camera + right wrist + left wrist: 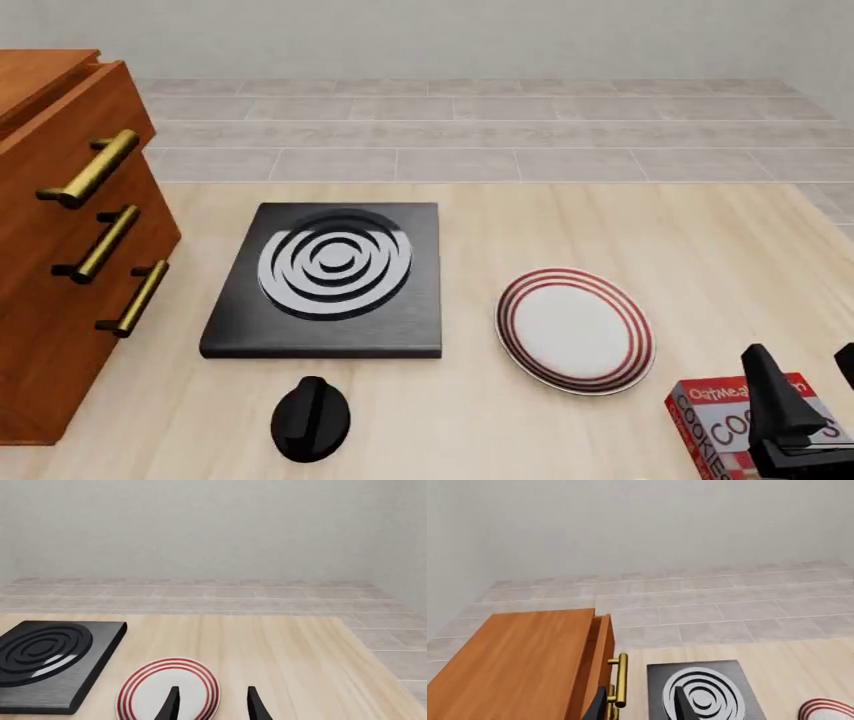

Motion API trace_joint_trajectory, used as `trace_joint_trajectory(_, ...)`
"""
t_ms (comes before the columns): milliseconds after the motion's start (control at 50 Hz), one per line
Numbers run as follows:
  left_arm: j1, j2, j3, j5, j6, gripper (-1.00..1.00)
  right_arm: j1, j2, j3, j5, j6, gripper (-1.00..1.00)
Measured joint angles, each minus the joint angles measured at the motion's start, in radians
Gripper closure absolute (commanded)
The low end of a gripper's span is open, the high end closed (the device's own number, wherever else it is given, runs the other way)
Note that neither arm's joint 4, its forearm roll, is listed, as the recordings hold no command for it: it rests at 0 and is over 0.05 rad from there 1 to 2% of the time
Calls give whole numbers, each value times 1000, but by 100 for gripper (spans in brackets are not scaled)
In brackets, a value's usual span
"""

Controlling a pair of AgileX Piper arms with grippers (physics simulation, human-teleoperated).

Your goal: Pick the akita bowl in the top layer of the wooden cabinet and place it on the plate.

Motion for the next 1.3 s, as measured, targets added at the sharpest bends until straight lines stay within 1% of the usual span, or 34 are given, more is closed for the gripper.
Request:
trace_joint_trajectory(200, 4, 48, -47, 63, 9, -100, 0, 6, 1, -5, 0, -100)
trace_joint_trajectory(420, 17, 93, -83, 122, 1, -100, 1, 20, 1, -17, -2, -100)
trace_joint_trajectory(660, 32, 130, -111, 166, 11, -100, 1, 31, 1, -25, -3, -100)
trace_joint_trajectory(920, 62, 148, -101, 180, 30, -100, 1, 34, 1, -27, -3, -100)
trace_joint_trajectory(1300, 112, 171, -66, 169, 51, -100, 2, 38, 4, -30, -1, -100)
